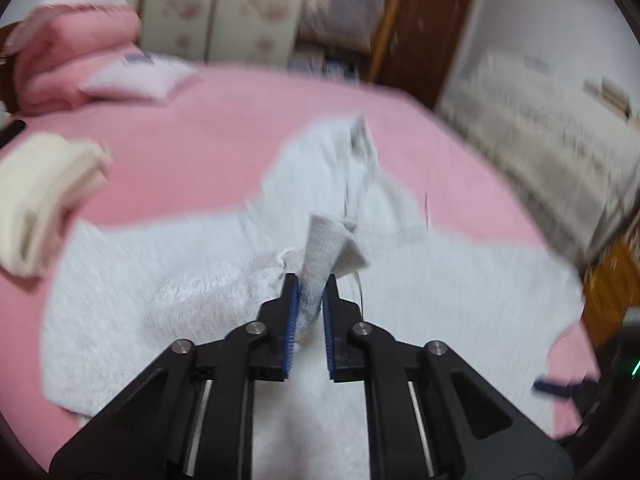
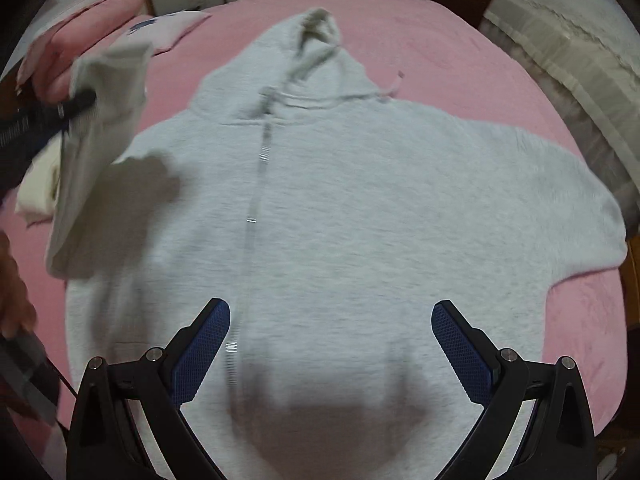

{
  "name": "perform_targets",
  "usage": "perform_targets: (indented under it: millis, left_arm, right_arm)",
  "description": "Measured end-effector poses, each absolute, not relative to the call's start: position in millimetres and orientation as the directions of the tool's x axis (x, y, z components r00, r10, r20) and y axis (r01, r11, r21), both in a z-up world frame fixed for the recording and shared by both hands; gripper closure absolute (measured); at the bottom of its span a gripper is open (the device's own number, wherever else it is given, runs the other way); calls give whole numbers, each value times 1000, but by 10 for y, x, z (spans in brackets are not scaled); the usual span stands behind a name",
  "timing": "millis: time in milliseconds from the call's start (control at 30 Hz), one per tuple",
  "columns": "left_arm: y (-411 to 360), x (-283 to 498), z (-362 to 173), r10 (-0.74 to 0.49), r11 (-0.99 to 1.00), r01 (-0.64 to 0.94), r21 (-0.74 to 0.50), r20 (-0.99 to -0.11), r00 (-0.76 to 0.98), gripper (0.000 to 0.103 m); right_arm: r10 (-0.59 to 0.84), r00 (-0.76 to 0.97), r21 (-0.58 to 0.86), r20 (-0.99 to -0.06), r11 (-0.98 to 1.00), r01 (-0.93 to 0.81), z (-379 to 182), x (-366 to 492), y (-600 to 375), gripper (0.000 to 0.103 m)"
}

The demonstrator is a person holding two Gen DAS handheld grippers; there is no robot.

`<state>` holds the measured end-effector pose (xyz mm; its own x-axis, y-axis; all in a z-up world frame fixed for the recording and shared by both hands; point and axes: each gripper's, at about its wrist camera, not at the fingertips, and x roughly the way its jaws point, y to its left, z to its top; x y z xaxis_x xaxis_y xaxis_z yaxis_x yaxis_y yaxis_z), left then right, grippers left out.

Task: Fold large clothes

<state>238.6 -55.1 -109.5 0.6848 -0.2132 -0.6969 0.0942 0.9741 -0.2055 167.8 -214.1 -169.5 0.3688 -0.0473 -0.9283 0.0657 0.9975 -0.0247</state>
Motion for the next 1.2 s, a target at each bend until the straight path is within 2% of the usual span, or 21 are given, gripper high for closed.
perform_targets:
  millis: [133, 233, 300, 367, 433, 567, 700, 733, 900, 967, 1067, 1133, 1200]
  left_arm:
    - [-703, 2496, -1640, -246, 969, 92, -230, -849, 467, 89]
    - [-464, 2522, -1692, -256, 966, 76, -248, -864, 433, 86]
    - [-411, 2495, -1624, -266, 963, 75, -260, -859, 438, 74]
    - [-254, 2516, -1541, -292, 953, 63, -295, -851, 436, 44]
    - [-61, 2496, -1419, -272, 956, 23, -293, -851, 449, 32]
    - [449, 2332, -1226, -252, 952, -50, -301, -867, 429, 31]
    - [994, 2101, -1306, -125, 964, -169, -204, -913, 388, 31]
    - [1129, 2059, -1369, -96, 965, -193, -175, -928, 360, 31]
    - [1661, 1985, -1806, 18, 977, -212, -26, -979, 203, 31]
    - [1771, 1966, -1918, 31, 978, -209, -9, -982, 185, 31]
    - [1914, 1917, -2033, -1, 970, -236, -50, -979, 203, 31]
    - [1983, 1906, -2071, -38, 961, -259, -99, -972, 231, 31]
    - [2029, 1933, -2089, -44, 956, -269, -118, -963, 266, 31]
  right_arm:
    - [12, 325, 44, -946, 995, 93, -1918, 1812, -2363, 1]
    - [114, 326, 165, -938, 977, 132, -1977, 1896, -2416, 1]
    - [189, 337, 251, -922, 956, 152, -1998, 1941, -2354, 1]
    - [248, 323, 317, -913, 931, 180, -2046, 1997, -2129, 1]
    - [311, 315, 382, -897, 903, 196, -2087, 2069, -1990, 6]
    - [372, 285, 430, -883, 885, 176, -2154, 2225, -1596, 16]
    - [375, 214, 408, -902, 901, 143, -2280, 2373, -1144, 28]
    - [383, 204, 414, -901, 899, 144, -2316, 2392, -1043, 34]
    - [385, 214, 421, -898, 893, 162, -2383, 2534, -714, 36]
    - [390, 221, 431, -894, 883, 187, -2455, 2607, -693, 41]
    - [404, 262, 460, -876, 862, 211, -2529, 2787, -684, 57]
    - [415, 290, 475, -862, 861, 183, -2478, 2877, -636, 78]
    - [402, 321, 464, -858, 874, 144, -2382, 2946, -560, 81]
